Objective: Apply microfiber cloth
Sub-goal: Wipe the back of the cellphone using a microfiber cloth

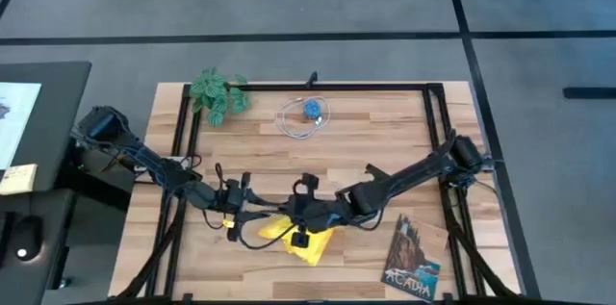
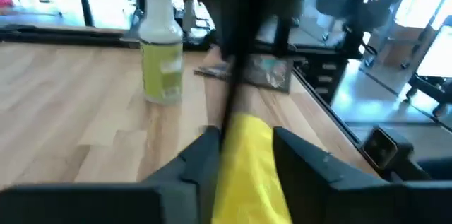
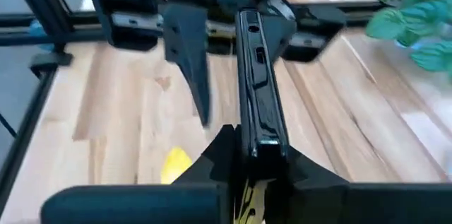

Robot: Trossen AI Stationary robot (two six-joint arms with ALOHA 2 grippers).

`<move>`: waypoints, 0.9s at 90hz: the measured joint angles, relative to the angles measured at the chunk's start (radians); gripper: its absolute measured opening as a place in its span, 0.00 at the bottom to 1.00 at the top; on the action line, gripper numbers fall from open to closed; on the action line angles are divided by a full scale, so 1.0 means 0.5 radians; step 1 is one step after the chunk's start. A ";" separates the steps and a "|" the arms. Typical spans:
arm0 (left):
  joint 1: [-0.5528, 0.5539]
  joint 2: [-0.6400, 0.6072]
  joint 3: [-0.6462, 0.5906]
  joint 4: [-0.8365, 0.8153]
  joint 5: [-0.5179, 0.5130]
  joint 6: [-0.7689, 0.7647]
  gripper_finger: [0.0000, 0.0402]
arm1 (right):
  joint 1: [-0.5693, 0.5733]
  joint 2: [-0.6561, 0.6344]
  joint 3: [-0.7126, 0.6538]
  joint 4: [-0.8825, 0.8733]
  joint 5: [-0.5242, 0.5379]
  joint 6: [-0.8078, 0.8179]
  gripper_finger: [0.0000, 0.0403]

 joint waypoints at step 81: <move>0.113 1.120 0.983 -1.081 0.140 0.139 0.24 | 0.034 -0.095 0.000 -0.325 0.213 0.141 0.04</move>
